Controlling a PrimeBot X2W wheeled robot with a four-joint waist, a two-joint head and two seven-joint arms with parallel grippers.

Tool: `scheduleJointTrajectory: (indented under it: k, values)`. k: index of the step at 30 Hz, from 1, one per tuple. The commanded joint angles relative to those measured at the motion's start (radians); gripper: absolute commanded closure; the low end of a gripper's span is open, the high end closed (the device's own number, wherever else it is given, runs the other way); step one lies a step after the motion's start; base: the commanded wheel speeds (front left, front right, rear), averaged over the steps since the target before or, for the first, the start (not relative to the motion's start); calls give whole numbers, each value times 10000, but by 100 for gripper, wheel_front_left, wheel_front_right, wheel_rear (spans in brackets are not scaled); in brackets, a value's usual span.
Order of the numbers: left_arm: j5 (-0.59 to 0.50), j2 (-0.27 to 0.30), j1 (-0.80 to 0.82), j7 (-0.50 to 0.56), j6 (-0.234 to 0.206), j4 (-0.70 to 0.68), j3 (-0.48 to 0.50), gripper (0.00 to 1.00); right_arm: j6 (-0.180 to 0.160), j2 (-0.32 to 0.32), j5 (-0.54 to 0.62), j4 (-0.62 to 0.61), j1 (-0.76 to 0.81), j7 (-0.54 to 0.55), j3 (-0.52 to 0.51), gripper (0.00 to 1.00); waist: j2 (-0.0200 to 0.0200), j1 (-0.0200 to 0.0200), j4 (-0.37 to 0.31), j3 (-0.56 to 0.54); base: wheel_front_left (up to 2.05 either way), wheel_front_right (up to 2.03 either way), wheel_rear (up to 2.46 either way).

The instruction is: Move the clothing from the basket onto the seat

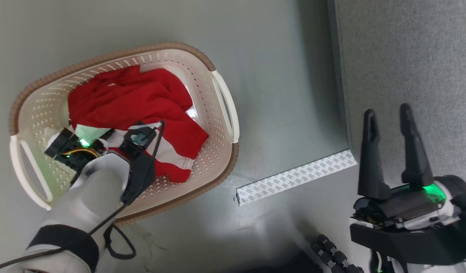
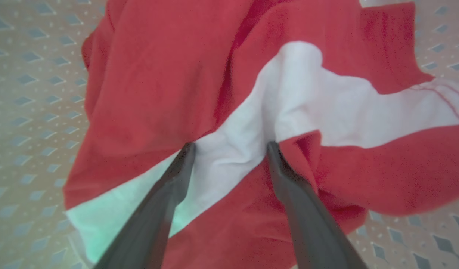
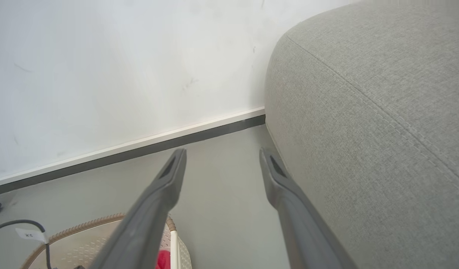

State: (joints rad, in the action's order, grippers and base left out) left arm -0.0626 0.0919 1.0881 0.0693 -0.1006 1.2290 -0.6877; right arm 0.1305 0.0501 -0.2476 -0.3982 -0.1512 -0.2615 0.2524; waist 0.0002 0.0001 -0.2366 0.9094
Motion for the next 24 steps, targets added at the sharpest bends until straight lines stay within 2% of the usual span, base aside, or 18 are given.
scheduleJointTrajectory:
  k: [1, 2, 3, 12, 16, 20, 24]
  values:
    - [17, 133, -14, 25, -65, 136, 3, 22, 4, 3, 12, -78, 46, -42, -20, 0, -2, -1, -82, 110, 0, 0, 0]
    - [39, 158, 7, 16, -60, 188, -4, 55, 4, 3, 32, -175, 80, -43, -47, 0, -2, -1, -95, 122, 0, 0, 0]
    - [79, 156, 28, -13, -81, 212, -5, 100, 4, 3, 43, -246, 119, -43, -67, 0, -2, -1, -102, 124, 0, 0, 0]
    - [527, 163, -324, -592, -35, 432, 142, 100, 4, 3, 139, -155, 97, -43, -178, 0, -2, -1, -10, -390, 0, 0, 0]
    - [998, -25, -679, -1070, 295, 465, 394, 100, 4, 2, 539, 509, 137, -40, 1, 0, -2, -1, 189, -1242, 0, 0, 0]
    - [1515, -173, -1245, -1845, 644, 482, 672, 100, 4, 12, 1208, 1457, 184, -42, 223, 0, -2, -1, 424, -2474, 0, 0, 0]
    - [2100, -288, -1691, -2564, 1010, 453, 985, 100, 4, 13, 1381, 2077, 136, -42, 231, 0, -2, -1, 690, -3690, 0, 0, 0]
